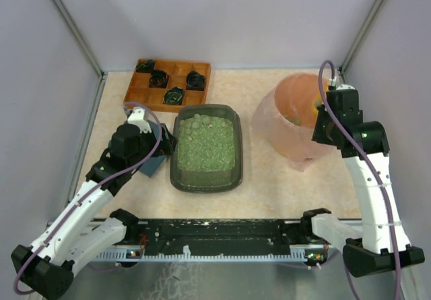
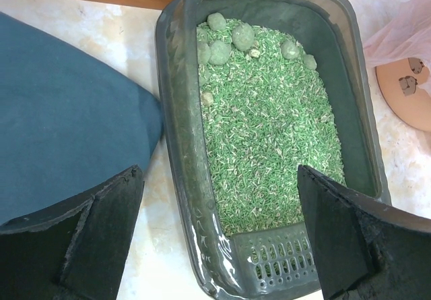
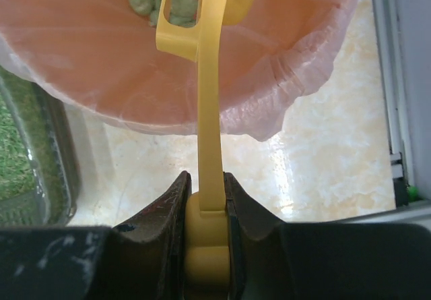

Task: Clean the litter box

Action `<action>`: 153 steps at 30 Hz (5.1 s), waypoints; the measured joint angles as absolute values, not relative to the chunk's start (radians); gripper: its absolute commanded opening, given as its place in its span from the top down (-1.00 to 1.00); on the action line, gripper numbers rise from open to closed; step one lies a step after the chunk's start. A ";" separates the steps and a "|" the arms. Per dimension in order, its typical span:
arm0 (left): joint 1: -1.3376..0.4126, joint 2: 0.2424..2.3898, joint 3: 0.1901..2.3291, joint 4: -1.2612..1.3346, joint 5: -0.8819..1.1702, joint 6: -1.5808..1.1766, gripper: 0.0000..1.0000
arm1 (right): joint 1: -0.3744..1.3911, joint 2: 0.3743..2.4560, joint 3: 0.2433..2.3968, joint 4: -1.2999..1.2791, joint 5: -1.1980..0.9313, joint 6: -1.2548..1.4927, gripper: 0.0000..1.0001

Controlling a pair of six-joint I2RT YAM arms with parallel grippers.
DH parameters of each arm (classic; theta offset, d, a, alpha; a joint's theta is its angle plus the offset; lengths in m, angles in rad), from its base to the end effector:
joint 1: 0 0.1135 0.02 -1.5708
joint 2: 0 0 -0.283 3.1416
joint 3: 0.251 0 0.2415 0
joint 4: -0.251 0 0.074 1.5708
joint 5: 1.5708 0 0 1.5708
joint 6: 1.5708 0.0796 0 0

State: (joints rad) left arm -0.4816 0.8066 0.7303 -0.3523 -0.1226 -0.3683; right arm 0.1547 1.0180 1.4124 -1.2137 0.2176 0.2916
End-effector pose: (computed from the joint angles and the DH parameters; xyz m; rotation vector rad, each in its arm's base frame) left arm 0.1828 -0.0846 0.2962 0.0348 2.0208 -0.4220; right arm 0.1686 0.0089 0.3888 0.2633 2.3510 -0.0454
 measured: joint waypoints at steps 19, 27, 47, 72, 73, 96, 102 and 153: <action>-0.477 0.805 0.730 -0.352 -0.134 -0.366 -0.99 | 0.201 1.044 1.512 -1.200 0.224 0.213 1.00; -0.475 0.805 0.730 -0.352 -0.132 -0.366 -0.99 | 0.201 0.765 1.450 -0.956 -0.057 0.271 1.00; -0.453 0.805 0.730 -0.352 -0.102 -0.366 -0.99 | 0.332 0.762 1.018 -0.567 -0.507 0.633 1.00; -0.442 0.805 0.730 -0.352 -0.089 -0.366 -0.98 | 0.332 1.048 1.407 -1.226 0.399 0.317 1.00; -0.442 0.805 0.730 -0.352 -0.088 -0.366 -0.97 | 0.332 1.061 1.407 -1.236 0.422 0.304 1.00; -0.408 0.816 0.730 -0.352 -0.078 -0.367 -0.96 | 0.390 1.101 1.408 -1.246 0.454 0.121 1.00; -0.408 0.816 0.730 -0.352 -0.076 -0.367 -0.96 | 0.391 0.966 1.408 -1.141 0.377 0.159 1.00; -0.384 0.817 0.730 -0.352 -0.051 -0.369 -0.95 | 1.014 1.288 1.105 -0.572 0.012 1.188 1.00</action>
